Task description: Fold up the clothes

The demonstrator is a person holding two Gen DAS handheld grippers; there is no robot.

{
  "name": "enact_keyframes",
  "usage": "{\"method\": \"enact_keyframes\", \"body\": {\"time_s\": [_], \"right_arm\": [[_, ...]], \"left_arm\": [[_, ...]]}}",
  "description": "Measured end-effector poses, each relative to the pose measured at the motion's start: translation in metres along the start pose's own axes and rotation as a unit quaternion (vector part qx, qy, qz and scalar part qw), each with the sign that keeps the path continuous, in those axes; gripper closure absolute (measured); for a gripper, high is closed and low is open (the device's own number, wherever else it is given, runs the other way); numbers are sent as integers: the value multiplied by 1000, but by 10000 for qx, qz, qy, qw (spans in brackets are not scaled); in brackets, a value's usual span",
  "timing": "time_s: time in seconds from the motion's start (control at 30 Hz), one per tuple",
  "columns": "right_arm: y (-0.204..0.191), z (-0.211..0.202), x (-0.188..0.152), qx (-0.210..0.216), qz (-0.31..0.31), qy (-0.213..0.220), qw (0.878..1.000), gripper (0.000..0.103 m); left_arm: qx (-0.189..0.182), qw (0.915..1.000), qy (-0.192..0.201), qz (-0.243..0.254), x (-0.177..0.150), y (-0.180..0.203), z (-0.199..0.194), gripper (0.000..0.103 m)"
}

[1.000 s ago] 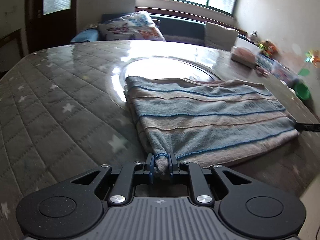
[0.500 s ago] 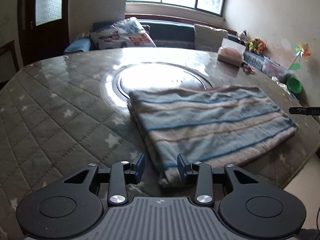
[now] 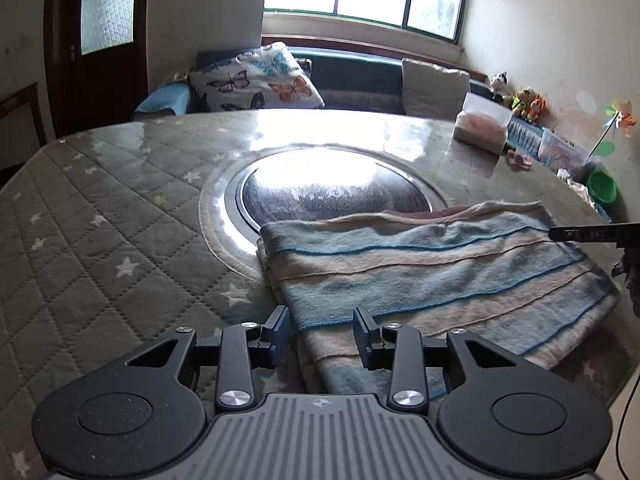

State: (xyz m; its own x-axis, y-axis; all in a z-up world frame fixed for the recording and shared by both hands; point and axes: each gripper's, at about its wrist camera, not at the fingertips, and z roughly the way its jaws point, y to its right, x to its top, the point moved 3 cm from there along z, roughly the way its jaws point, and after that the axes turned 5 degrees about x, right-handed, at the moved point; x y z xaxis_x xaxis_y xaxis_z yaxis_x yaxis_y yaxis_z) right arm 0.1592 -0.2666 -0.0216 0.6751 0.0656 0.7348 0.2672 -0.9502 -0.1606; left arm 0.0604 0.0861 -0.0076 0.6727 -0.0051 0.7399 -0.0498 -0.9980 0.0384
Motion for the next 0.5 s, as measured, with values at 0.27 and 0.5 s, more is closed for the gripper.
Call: {"method": "enact_keyframes", "body": {"time_s": [0.27,0.5], "right_arm": [[-3,10,20,21,-67,107,9999,86],[3,34,27,-70,20,17,10000,85]], "left_arm": [[-6,10000,3,43,18,1,18,68],[39,10000,-52,62,34,2,44,68]]}}
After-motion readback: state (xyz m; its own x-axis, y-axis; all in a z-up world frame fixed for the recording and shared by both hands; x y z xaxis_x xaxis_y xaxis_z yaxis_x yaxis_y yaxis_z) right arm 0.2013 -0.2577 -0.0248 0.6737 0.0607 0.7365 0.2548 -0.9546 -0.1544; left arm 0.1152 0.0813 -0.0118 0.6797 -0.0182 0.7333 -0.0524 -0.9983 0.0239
